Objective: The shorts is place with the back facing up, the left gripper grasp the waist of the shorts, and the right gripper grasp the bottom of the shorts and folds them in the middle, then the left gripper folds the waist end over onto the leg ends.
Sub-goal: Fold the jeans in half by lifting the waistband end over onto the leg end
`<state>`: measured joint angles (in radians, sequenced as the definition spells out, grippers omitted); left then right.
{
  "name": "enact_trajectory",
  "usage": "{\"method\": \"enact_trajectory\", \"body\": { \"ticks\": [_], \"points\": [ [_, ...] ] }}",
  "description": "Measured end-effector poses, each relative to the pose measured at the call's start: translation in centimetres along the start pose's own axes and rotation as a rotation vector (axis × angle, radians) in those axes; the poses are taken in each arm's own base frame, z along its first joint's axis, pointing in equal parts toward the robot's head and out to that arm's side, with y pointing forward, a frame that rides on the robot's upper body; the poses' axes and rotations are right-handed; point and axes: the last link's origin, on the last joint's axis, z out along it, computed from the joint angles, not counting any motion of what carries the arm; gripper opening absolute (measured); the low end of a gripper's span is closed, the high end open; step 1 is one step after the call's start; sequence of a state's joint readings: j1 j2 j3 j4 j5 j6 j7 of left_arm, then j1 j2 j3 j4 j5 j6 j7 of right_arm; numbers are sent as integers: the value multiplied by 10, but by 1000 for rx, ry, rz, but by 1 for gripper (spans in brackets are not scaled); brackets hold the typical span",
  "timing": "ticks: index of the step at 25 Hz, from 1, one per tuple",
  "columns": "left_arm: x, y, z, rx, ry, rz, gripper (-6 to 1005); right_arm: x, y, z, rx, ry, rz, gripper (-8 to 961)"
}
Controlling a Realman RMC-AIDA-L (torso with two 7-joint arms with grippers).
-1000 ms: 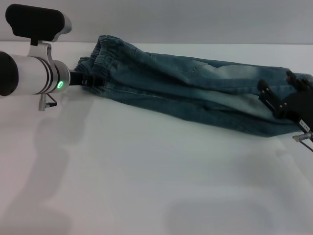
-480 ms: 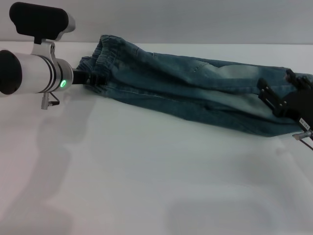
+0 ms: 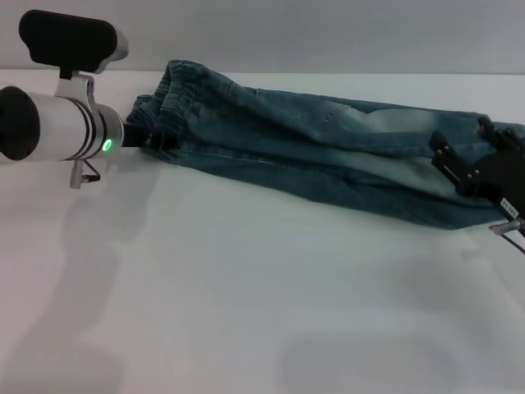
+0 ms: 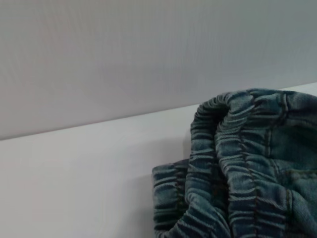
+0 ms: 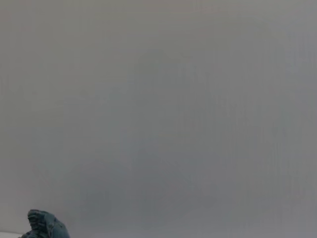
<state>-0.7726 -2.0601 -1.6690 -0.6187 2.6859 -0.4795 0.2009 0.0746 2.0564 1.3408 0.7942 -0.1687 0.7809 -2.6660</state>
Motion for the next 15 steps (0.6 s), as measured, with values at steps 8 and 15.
{"method": "enact_trajectory", "body": {
  "ticks": [8,15],
  "points": [
    [1,2,1,-3,-4,2,725,-2,2,1,-14,-2,-15,703],
    [2,3,1,-8,-4,-1,690,-2,1,1,-13,-4,-16,705]
  ]
}}
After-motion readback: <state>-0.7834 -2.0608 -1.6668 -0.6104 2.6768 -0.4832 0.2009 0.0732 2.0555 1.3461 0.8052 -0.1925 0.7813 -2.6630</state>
